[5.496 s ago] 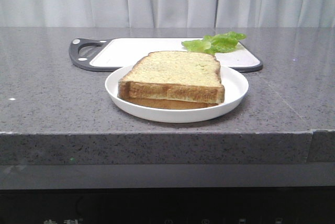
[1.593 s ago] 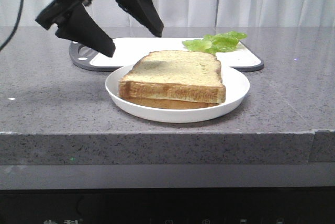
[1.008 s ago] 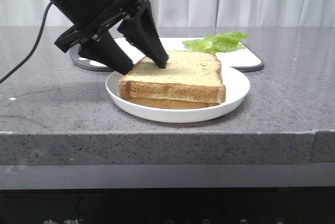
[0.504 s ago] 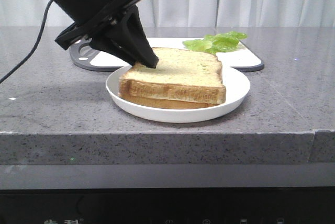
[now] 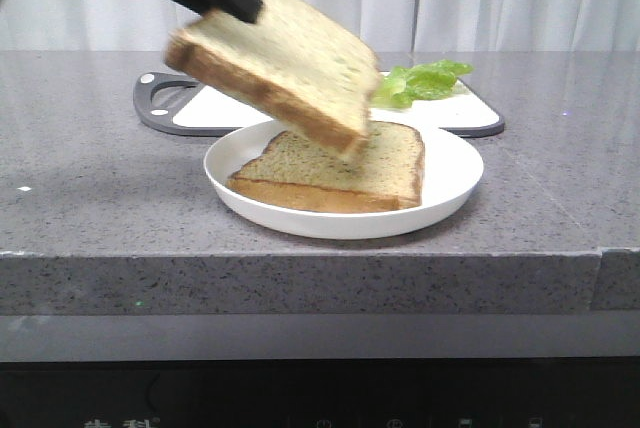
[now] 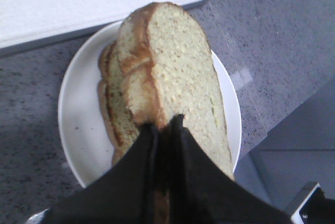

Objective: Left arm grabs bread, right arm adds lettuce
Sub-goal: 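Lift the top bread slice with the left gripper and move it aside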

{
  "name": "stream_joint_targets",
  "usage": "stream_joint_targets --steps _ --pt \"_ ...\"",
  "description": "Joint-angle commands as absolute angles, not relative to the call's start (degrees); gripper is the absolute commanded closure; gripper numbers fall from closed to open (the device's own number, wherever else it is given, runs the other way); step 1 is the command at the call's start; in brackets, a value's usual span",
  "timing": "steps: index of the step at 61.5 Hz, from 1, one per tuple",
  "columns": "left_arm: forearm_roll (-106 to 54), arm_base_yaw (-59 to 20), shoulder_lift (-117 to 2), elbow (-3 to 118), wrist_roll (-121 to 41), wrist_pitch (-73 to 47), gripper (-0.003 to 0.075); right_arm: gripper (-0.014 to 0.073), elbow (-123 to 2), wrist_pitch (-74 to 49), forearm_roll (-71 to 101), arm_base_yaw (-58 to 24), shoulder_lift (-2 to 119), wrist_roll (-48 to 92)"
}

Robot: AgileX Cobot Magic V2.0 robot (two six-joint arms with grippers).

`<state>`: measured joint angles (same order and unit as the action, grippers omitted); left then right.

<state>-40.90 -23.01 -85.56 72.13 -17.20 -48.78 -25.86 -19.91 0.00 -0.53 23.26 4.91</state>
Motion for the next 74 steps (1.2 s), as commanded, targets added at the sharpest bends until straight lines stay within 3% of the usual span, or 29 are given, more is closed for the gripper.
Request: stream_joint_targets --steps 1,45,57,74 --pt "-42.54 -21.0 -79.69 70.96 -17.18 -44.11 0.0739 0.0022 -27.81 -14.72 -0.44 -0.18 24.03 5.17" --pt "-20.56 -17.77 -41.11 32.07 -17.18 -6.42 0.074 0.0022 -27.81 -14.72 -0.44 -0.18 24.03 5.17" --pt "-16.89 -17.77 -32.55 24.69 -17.18 -4.46 0.074 0.0022 -27.81 -14.59 -0.44 -0.18 24.03 5.17" --pt "-16.04 -17.77 -31.5 23.94 -17.18 -3.86 0.074 0.0022 -27.95 -13.07 0.32 -0.18 26.41 5.17"
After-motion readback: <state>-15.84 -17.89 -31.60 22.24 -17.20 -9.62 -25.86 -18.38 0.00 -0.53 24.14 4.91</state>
